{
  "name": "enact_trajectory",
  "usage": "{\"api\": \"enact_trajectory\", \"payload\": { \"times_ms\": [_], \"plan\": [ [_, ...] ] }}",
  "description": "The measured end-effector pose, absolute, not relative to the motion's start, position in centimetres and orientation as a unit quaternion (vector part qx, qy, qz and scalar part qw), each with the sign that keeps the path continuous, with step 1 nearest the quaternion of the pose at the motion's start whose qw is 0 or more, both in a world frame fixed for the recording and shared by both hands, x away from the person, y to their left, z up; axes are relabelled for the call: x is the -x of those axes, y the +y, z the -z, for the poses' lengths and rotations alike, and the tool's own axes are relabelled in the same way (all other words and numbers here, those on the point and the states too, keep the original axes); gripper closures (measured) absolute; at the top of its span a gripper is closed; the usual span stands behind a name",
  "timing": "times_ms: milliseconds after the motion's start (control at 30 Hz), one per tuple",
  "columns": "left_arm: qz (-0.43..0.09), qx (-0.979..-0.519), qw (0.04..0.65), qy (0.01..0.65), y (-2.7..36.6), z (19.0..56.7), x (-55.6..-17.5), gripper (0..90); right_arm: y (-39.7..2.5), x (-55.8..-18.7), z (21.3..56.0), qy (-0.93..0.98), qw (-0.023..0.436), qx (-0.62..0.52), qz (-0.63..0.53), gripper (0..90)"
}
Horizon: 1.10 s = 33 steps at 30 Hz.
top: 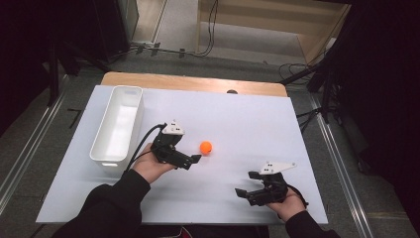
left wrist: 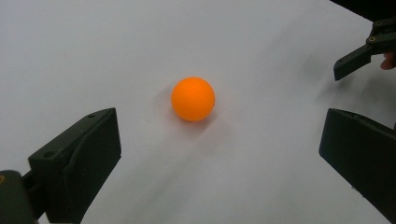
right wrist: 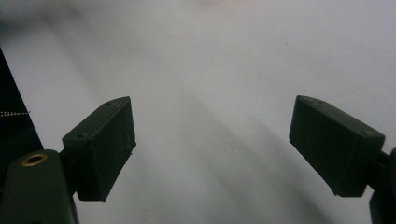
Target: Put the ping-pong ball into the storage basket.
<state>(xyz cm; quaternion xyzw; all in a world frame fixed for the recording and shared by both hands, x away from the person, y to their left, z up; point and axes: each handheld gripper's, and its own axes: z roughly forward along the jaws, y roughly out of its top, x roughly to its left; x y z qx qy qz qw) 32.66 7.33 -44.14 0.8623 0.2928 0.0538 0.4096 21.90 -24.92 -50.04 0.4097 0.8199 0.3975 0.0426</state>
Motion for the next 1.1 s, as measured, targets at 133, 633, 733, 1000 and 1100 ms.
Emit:
{"api": "enact_trajectory", "payload": {
  "times_ms": [133, 633, 733, 1000, 1100],
  "plan": [
    [-0.053, -0.863, 0.409, 0.292, 6.9, 44.2, -33.0, 0.0, -24.9, -21.9, 50.0, 0.82, 0.043, -0.41, -0.398, 13.1],
    [-0.054, -0.863, 0.412, 0.287, 5.6, 44.4, -34.3, 0.0, -24.9, -21.9, 49.9, 0.818, 0.043, -0.409, -0.402, 13.2],
    [-0.055, -0.863, 0.414, 0.285, 5.1, 44.4, -34.7, 0.0, -25.0, -21.9, 49.9, 0.817, 0.043, -0.413, -0.401, 13.2],
    [-0.056, -0.864, 0.415, 0.28, 3.9, 44.5, -35.5, 0.0, -25.0, -22.0, 50.0, 0.819, 0.04, -0.409, -0.4, 13.2],
    [-0.057, -0.864, 0.415, 0.279, 3.5, 44.6, -35.7, 0.0, -25.0, -22.0, 50.0, 0.819, 0.041, -0.409, -0.4, 13.2]
  ]
}}
